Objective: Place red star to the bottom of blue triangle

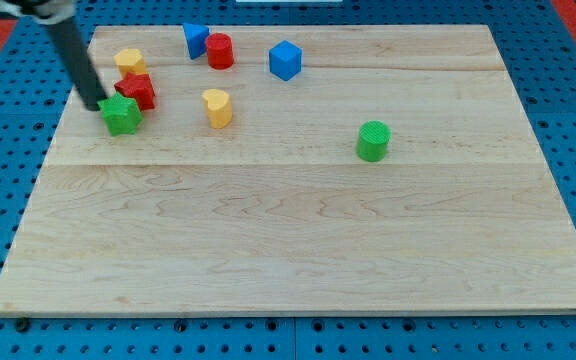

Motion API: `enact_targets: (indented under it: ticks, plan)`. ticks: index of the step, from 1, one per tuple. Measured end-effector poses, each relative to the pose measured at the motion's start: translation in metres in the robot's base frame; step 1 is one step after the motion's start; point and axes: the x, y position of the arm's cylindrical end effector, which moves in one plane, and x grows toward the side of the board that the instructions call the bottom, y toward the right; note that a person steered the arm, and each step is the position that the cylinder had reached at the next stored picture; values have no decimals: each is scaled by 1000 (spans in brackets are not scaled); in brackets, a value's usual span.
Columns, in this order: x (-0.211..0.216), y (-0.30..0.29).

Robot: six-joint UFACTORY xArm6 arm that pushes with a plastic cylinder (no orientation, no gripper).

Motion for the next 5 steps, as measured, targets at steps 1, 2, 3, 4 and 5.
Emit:
enact_targets:
  ticks: [1, 2, 3, 4, 5]
  plan:
    - [-8, 36]
    - [-9, 36]
    - [-16, 7]
    - [-16, -12]
    - [-24, 1]
